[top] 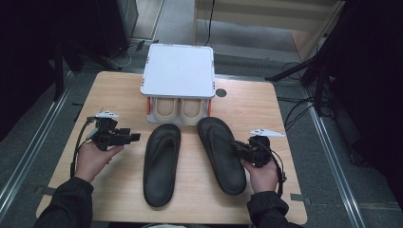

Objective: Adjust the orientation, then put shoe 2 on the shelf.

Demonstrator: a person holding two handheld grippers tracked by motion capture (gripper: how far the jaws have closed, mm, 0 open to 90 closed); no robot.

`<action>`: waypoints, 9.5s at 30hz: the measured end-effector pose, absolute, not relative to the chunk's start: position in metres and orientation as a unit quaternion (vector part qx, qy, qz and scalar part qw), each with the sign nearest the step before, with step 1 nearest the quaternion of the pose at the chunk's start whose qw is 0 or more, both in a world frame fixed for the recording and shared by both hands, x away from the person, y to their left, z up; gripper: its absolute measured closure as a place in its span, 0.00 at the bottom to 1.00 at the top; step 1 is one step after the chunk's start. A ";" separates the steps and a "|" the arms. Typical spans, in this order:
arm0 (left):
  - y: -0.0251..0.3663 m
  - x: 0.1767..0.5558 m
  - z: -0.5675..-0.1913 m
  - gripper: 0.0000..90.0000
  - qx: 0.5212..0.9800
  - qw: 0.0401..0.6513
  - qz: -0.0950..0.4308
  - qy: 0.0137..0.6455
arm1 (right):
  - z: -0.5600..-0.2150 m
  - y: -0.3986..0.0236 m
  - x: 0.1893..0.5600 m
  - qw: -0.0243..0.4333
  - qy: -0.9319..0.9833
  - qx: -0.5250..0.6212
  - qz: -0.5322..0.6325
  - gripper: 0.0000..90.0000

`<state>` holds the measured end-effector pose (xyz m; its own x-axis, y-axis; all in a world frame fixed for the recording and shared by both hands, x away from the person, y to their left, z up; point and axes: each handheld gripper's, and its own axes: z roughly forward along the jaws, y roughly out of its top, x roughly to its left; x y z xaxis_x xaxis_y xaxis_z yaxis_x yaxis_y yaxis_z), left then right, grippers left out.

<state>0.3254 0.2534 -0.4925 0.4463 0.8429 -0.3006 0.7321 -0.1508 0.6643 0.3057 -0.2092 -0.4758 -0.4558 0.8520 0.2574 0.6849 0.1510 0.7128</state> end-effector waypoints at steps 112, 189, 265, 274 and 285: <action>0.214 0.321 -0.519 1.00 0.828 0.332 0.000 0.452 | -0.506 -0.159 0.283 0.048 0.822 0.440 0.359 1.00; 0.232 0.317 -0.494 0.53 0.802 0.401 0.044 0.440 | -0.493 -0.080 0.265 0.078 0.773 0.434 0.455 0.51; 0.242 0.320 -0.494 0.51 0.793 0.401 0.049 0.456 | -0.501 -0.093 0.271 0.030 0.783 0.457 0.421 0.86; 0.253 0.320 -0.493 0.50 0.791 0.395 0.059 0.464 | -0.485 -0.100 0.288 -0.005 0.850 0.330 0.409 0.86; 0.260 0.317 -0.493 0.48 0.784 0.396 0.059 0.474 | -0.475 -0.098 0.305 -0.045 0.889 0.213 0.403 0.86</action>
